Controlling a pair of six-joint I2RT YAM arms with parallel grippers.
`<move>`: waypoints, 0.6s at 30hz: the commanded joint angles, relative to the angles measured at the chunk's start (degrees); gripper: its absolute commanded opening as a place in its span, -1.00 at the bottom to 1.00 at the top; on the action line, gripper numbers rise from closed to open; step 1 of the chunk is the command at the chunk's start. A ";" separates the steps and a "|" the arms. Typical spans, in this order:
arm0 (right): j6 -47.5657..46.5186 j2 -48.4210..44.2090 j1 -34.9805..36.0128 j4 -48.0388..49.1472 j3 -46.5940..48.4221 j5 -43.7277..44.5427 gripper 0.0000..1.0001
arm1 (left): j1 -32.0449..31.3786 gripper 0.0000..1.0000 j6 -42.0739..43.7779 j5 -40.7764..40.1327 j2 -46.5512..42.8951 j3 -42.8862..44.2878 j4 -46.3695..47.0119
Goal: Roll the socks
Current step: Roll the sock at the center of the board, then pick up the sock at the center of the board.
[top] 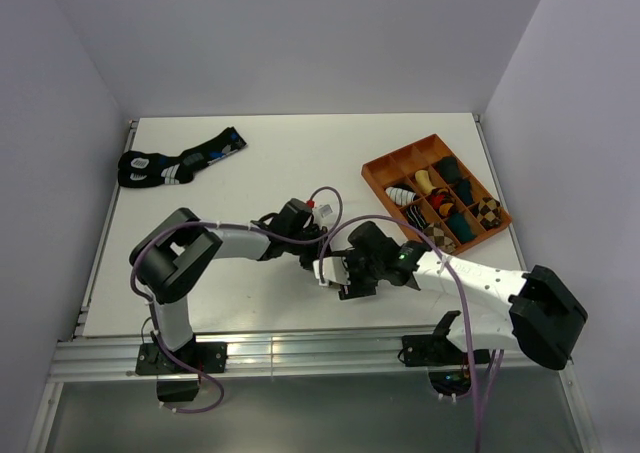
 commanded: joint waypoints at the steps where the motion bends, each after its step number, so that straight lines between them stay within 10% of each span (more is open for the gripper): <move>1: -0.75 1.64 1.25 3.37 0.20 2.14 0.36 | -0.19 -0.99 1.93 -1.36 3.38 -0.29 -6.98; 18: -0.40 10.17 4.51 3.27 1.60 4.16 0.26 | 2.19 -0.99 1.84 4.88 5.67 0.06 -5.75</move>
